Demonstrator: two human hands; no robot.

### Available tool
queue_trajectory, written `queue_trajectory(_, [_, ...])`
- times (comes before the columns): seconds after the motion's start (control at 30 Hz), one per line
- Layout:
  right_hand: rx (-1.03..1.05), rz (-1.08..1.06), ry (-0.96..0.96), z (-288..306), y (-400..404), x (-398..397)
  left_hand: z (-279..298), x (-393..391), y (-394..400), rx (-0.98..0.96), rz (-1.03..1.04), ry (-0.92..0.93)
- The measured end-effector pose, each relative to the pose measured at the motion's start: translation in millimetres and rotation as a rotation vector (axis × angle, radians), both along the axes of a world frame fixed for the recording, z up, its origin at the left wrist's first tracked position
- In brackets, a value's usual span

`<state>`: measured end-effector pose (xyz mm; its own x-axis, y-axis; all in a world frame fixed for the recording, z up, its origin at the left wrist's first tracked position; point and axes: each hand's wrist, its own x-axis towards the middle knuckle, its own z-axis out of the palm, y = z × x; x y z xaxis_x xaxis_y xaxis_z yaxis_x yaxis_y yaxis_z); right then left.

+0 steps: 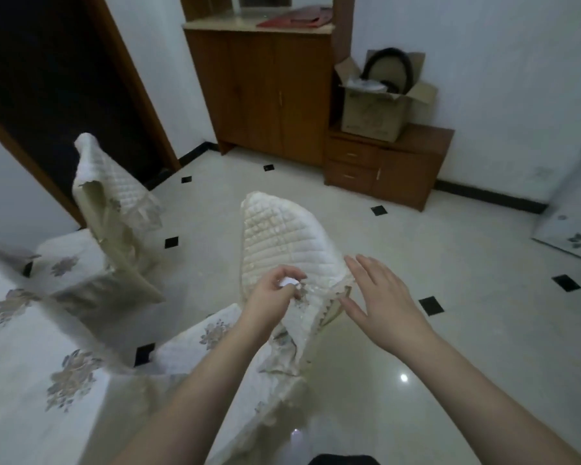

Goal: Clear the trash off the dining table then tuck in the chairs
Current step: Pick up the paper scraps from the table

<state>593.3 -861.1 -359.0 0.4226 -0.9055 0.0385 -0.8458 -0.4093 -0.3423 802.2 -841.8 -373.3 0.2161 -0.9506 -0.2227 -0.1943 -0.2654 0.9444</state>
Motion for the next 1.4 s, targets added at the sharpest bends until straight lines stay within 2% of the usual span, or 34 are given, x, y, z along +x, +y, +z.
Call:
queue_trajectory(0.27, [0.024, -0.187, -0.022, 2, -40, -62, 19, -70, -72, -0.06, -0.184, 0.167])
queue_trajectory(0.4, [0.033, -0.246, 0.02, 3, -75, -78, 17, -87, -121, -0.111, -0.258, 0.168])
queue_trajectory(0.57, [0.04, -0.325, 0.04, 10, -122, -91, 14, -98, -183, -0.108, -0.33, 0.296])
queue_trajectory(0.73, [0.03, -0.397, 0.058, 8, -159, -103, 10, -103, -233, -0.07, -0.445, 0.202])
queue_trajectory(1.07, [0.048, -0.373, 0.027, -7, -246, -140, -9, -124, -320, -0.072, -0.384, 0.174])
queue_trajectory(1.3, [0.065, -0.267, 0.006, -20, -338, -188, -13, -175, -387, 0.007, -0.27, 0.122])
queue_trajectory(1.4, [0.057, -0.238, -0.007, -14, -377, -214, -11, -200, -415, 0.017, -0.256, 0.172])
